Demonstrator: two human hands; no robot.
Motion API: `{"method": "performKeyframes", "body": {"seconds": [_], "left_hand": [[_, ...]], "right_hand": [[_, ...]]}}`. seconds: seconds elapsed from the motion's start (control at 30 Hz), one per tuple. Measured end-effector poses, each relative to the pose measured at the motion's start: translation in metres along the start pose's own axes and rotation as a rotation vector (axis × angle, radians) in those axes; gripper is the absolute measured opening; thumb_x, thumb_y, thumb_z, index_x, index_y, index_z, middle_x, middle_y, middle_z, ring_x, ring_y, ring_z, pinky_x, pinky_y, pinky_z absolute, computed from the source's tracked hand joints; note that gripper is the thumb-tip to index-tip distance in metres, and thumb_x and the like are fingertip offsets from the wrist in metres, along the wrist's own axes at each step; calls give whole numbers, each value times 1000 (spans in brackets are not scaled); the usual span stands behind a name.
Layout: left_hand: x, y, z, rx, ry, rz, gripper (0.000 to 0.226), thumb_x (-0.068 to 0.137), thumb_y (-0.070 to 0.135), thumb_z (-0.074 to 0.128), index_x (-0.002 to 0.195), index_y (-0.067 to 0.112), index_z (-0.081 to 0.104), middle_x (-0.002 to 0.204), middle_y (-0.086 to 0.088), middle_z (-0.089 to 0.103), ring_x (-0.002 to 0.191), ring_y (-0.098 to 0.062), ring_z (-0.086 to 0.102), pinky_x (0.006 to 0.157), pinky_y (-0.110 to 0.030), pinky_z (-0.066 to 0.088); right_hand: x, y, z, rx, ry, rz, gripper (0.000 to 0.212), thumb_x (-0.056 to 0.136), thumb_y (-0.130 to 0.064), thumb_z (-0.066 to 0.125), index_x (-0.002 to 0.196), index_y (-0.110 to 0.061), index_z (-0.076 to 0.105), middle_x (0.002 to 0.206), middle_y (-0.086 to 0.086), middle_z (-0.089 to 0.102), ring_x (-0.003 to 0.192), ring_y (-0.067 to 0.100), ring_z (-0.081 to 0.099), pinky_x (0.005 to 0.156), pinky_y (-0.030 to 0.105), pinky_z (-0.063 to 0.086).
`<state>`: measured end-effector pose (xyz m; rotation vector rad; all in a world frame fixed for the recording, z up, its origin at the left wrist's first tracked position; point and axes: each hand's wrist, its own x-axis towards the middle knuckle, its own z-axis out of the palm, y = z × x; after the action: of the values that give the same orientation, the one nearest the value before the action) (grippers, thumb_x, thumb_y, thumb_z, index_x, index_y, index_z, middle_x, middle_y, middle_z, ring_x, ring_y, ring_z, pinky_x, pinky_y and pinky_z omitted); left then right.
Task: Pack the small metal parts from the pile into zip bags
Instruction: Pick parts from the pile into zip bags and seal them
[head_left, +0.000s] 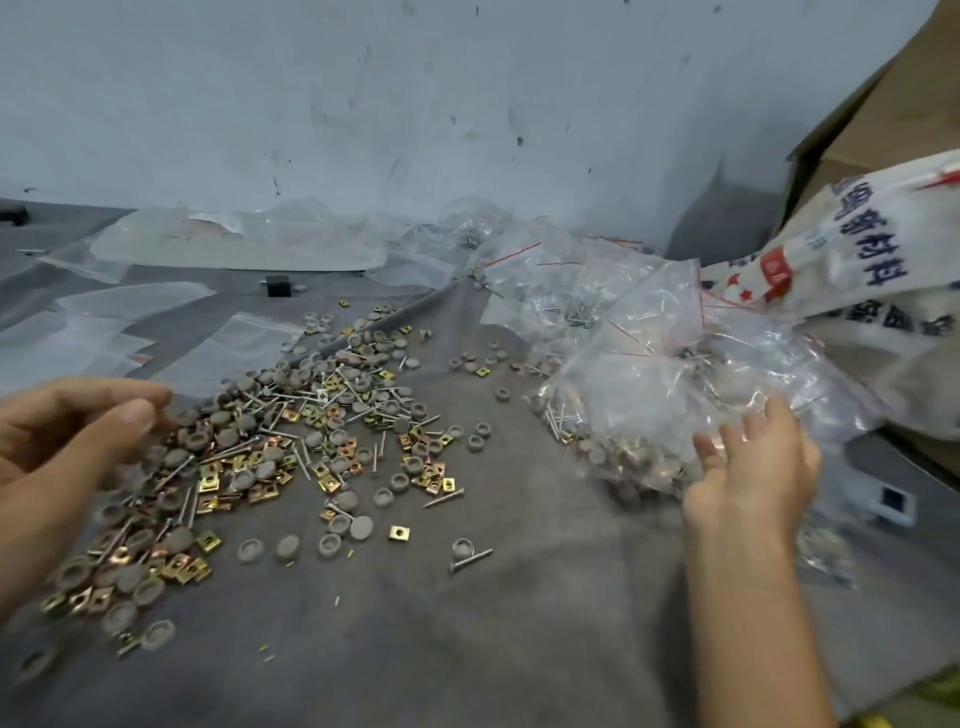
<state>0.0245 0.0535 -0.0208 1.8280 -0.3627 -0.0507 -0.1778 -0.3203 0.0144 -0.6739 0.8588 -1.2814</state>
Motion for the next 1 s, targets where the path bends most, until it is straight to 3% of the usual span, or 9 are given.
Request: {"method": "performKeyframes", "body": {"seconds": [0.1,0.23,0.33,0.47,0.53,0.7,0.77,0.87,1.0], "left_hand": [[-7,0,0,96,94,109,24,102,19,49,93,26,70,80,19,71,73,-4,63,68,-22,53],[-4,-12,-28,277,253,144,13,97,28,64,104,36,70,96,19,72,85,3,65,76,-26,49],[21,-35,-54,554,289,29,28,98,20,60,124,28,65,124,6,70,112,-18,64,92,-37,51],[51,-55,-69,839,170,-199,54,101,30,53,152,14,41,156,-12,43,143,-33,39,118,-45,30],[58,-61,-67,913,125,-208,56,101,37,53,152,16,42,154,-13,45,141,-34,41,117,-46,32],[84,-47,-29,891,157,120,29,99,27,57,120,12,70,120,-12,71,108,-30,65,94,-42,51],[98,-42,-7,844,116,65,31,98,34,60,116,12,72,113,-7,73,97,-23,64,85,-35,51],[116,-43,8,863,125,-168,36,93,49,66,109,17,71,112,-6,68,108,-28,58,93,-39,50],[124,-43,5,779,250,-141,12,97,22,65,101,13,72,109,-9,71,106,-29,62,93,-46,53]], "right_hand": [[0,5,1,-23,-67,-13,42,101,-23,58,142,-23,47,127,-1,60,115,12,62,78,24,53],[-28,18,19,-202,-429,20,20,98,-17,62,115,-25,67,112,0,75,93,10,71,71,23,54],[-50,33,24,-491,-814,-108,15,98,-14,63,98,-23,75,93,-3,79,78,4,70,65,16,54],[-74,54,26,-648,-1082,-225,19,96,-15,66,95,-30,77,93,-11,78,81,-4,68,70,9,51],[-78,59,26,-664,-1151,-203,21,95,-18,66,97,-35,78,94,-8,78,84,3,69,72,14,52],[-87,69,25,-672,-1215,-198,22,94,-23,67,100,-42,76,93,-3,77,88,19,70,73,24,53],[-91,74,25,-682,-1232,-187,21,94,-23,67,98,-41,77,92,1,77,90,25,69,75,29,53],[-95,77,26,-682,-1254,-166,23,95,-20,67,97,-41,77,92,9,76,94,33,67,83,40,54],[-96,74,28,-713,-1275,-158,23,94,-21,67,96,-43,76,92,3,77,93,27,69,87,44,56]]}}
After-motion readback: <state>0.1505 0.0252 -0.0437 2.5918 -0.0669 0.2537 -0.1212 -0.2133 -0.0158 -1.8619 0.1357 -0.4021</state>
